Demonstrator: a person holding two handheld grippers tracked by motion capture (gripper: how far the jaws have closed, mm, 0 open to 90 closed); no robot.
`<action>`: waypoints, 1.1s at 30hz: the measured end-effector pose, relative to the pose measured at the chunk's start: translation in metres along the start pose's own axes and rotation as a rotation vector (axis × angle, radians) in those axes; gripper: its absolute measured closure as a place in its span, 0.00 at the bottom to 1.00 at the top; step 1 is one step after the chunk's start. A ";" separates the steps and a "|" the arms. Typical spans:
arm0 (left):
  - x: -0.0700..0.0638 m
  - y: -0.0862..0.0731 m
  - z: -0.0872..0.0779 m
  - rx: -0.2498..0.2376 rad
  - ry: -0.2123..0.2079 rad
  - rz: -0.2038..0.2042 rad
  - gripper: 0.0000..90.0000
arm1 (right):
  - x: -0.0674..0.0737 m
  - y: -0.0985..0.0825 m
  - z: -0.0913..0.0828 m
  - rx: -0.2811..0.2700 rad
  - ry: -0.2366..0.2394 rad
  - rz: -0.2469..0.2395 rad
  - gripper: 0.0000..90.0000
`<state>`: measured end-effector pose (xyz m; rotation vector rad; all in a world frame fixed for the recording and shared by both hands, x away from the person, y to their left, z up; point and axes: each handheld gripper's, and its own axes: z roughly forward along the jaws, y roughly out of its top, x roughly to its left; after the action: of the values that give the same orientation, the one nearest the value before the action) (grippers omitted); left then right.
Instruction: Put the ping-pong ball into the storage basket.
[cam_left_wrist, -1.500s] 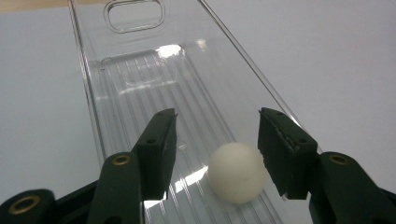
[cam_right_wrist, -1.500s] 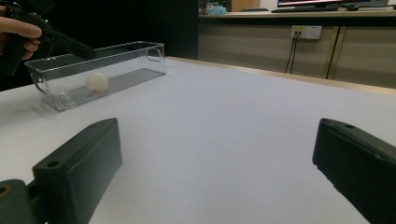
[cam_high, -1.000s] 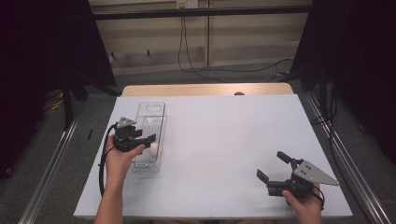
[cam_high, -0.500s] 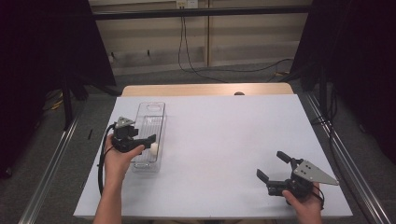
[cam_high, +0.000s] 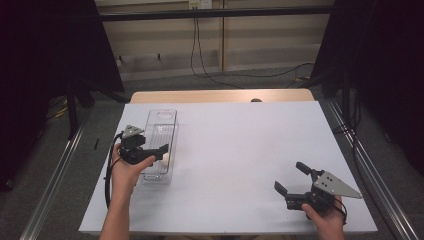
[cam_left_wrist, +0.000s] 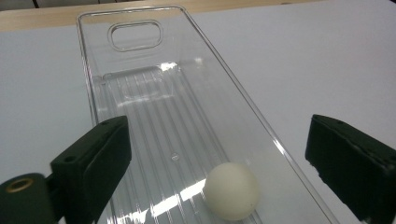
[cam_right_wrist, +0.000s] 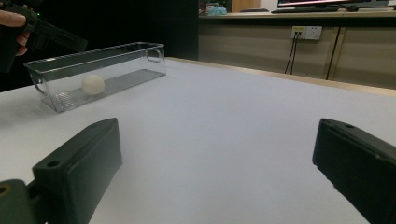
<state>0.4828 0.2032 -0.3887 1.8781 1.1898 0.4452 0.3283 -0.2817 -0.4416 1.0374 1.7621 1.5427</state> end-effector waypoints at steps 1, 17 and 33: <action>0.000 0.000 -0.001 -0.003 0.001 0.001 0.07 | 0.000 0.000 0.000 -0.001 -0.002 0.003 0.01; -0.001 0.000 -0.013 -0.072 -0.022 -0.007 0.04 | -0.001 0.001 -0.002 -0.003 -0.006 -0.001 0.01; 0.000 -0.006 -0.024 -0.127 -0.044 -0.003 0.04 | -0.001 0.001 -0.002 -0.005 -0.008 0.004 0.01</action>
<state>0.4629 0.2155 -0.3797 1.7690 1.1094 0.4651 0.3274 -0.2832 -0.4405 1.0440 1.7505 1.5423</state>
